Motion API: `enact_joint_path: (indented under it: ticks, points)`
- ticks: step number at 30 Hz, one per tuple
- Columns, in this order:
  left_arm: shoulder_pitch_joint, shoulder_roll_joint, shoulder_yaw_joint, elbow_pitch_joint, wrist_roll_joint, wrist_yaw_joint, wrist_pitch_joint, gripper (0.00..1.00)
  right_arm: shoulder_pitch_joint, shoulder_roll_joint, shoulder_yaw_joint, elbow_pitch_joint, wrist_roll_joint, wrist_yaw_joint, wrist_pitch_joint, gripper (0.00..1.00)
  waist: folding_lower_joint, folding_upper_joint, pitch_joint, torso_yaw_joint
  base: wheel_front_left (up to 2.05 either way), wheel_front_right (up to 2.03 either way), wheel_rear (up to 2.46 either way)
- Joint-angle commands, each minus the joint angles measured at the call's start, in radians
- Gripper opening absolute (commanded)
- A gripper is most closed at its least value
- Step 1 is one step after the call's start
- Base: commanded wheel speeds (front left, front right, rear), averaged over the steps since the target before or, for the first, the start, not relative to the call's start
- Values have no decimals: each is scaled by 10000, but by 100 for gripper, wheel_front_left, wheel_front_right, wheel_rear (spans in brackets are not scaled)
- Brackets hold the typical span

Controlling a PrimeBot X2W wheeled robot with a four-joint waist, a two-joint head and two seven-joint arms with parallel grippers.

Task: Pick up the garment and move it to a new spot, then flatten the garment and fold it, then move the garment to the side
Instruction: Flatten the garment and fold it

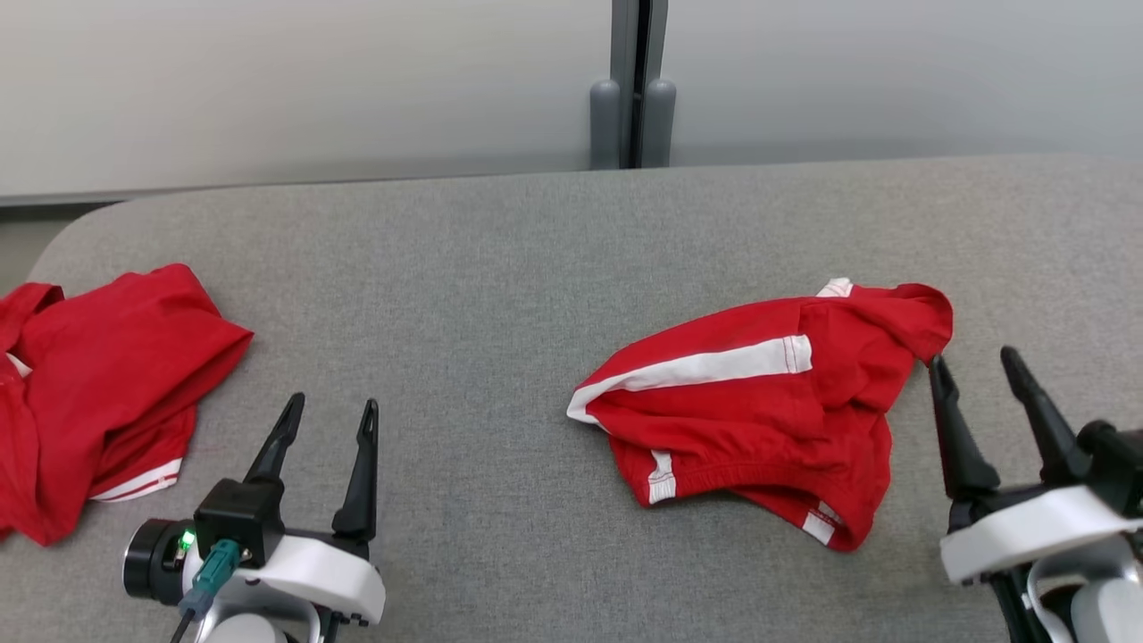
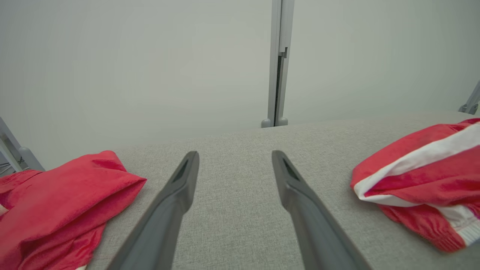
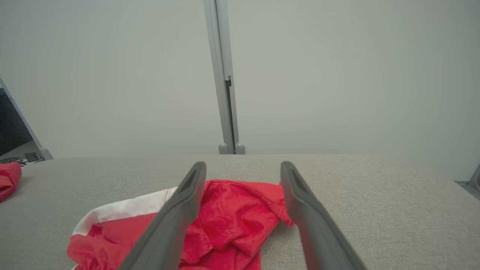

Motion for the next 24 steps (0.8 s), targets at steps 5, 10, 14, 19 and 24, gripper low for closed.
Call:
enact_joint_path:
  ticks: [5,10,14,19,24]
  points:
    - [569,223,19,-152,-147,112,101,100,1069,255,28,-999,-240,1,464,100,0,0,-653,-120,0,0,0]
    - [944,355,-11,-351,-202,199,278,100,1781,503,-62,-1687,-370,1,907,100,0,0,-944,-167,0,0,0]
    - [1141,457,-30,-505,-242,262,407,100,2093,601,-91,-1946,-410,1,1131,100,0,0,-1050,-192,0,0,0]
    - [1213,518,-65,-643,-255,300,508,100,2221,655,-139,-2048,-452,1,1251,100,0,0,-1067,-187,0,0,0]
    - [1251,564,-109,-742,-235,363,582,100,2234,682,-161,-2067,-469,1,1311,100,0,0,-1052,-176,0,0,0]
